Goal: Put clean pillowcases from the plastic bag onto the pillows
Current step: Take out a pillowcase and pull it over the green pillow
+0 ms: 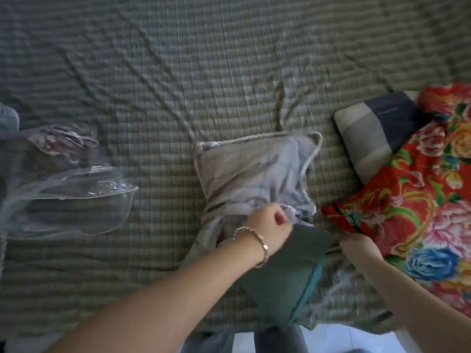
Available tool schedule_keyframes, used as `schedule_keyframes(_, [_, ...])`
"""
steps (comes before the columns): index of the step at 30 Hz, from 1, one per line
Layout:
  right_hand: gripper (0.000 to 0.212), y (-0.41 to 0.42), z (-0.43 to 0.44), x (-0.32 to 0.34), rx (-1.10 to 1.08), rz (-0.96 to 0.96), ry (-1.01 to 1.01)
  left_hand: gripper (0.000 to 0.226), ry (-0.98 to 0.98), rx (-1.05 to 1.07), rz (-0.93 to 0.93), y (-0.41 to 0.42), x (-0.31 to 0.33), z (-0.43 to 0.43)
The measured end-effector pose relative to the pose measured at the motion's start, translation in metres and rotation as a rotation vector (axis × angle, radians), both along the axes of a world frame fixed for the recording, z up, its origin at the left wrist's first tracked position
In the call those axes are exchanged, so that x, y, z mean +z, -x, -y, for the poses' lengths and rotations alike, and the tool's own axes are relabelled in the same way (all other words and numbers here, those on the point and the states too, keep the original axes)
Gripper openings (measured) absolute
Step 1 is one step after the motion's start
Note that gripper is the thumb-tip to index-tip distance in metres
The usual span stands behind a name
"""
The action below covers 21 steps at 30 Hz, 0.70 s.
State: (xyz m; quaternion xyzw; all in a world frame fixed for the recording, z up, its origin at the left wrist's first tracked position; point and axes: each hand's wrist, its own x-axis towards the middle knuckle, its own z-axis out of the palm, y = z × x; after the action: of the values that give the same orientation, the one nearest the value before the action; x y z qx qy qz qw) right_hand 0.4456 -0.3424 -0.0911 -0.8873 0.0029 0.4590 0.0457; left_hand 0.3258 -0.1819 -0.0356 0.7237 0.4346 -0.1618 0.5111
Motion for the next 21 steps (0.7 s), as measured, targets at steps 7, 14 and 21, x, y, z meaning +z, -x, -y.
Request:
schedule_keyframes(7, [0.024,0.001,-0.065,-0.002,0.27,0.277,-0.489,0.018,-0.508,0.145,-0.117,0.034,-0.085,-0.069])
schedule_keyframes(14, [0.04,-0.002,-0.139,-0.07,0.884,0.3,-0.315,0.02,-0.611,-0.052,0.041,0.009,-0.131,-0.08])
schedule_keyframes(21, [0.034,-0.012,-0.095,-0.088,1.007,0.095,-0.574,0.021,-0.519,-0.528,0.366,0.033,-0.117,-0.039])
